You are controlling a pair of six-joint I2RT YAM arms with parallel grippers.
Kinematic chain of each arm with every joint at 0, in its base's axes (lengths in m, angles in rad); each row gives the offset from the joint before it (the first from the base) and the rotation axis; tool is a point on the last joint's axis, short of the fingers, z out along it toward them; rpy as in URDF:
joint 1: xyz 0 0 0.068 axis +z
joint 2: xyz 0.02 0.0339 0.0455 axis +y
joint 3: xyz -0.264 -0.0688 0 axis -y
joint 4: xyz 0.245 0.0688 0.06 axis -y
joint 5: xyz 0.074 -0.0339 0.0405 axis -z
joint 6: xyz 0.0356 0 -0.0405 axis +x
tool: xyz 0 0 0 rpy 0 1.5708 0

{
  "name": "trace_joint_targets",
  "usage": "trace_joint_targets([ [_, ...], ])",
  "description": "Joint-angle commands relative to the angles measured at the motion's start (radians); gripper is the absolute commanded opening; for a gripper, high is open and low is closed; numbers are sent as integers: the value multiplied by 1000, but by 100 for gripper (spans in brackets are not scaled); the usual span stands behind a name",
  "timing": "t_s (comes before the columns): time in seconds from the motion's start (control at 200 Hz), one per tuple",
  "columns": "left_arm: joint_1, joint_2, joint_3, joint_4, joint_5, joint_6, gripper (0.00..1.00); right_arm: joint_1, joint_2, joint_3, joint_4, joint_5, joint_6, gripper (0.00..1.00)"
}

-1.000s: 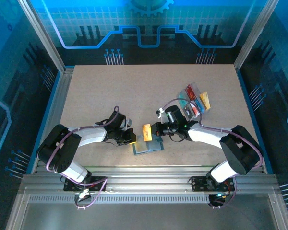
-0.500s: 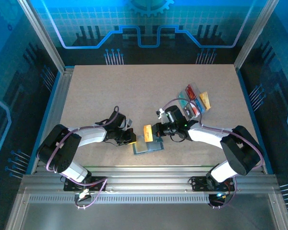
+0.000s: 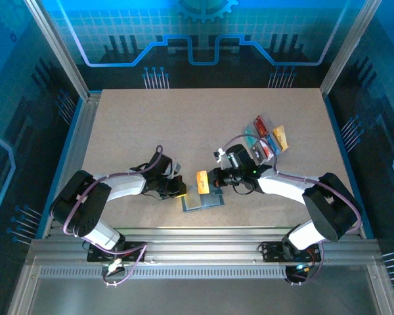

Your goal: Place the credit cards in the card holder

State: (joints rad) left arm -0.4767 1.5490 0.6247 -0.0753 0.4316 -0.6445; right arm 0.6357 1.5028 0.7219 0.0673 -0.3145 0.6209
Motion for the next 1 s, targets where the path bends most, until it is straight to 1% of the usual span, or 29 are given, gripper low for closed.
trace_joint_targets([
  [0.0, 6, 19, -37, -75, -47, 19, 0, 13, -15, -11, -13, 3, -3, 0],
  [0.275, 6, 17, -39, -76, -49, 20, 0, 18, -3, -16, 5, -9, 12, 0],
  [0.635, 6, 19, -40, -72, -48, 18, 0, 19, 21, -30, 82, -68, 66, 0],
  [0.995, 6, 17, -40, -70, -47, 19, 0, 33, 52, -42, 85, -79, 79, 0],
])
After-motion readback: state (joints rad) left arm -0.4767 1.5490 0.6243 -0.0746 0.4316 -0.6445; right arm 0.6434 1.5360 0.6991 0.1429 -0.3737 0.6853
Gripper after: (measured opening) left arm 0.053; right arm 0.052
